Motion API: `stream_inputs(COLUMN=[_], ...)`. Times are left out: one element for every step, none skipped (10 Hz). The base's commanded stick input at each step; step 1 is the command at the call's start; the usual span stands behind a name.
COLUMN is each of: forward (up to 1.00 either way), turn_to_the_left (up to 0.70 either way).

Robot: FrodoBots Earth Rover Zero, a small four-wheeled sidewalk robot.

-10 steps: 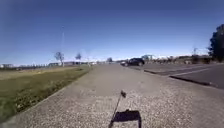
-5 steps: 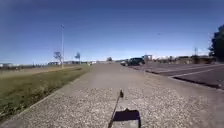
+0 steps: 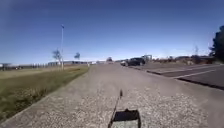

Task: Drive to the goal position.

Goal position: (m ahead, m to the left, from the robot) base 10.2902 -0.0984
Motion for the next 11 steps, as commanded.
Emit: stream_inputs(forward=[0.7,0.7,0.7,0.7,0.7,0.7,0.7,0.7,0.7,0.7,0.7], turn_to_the_left=[0.0,0.0,0.0,0.0,0.0,0.0,0.0,0.0,0.0,0.0,0.0])
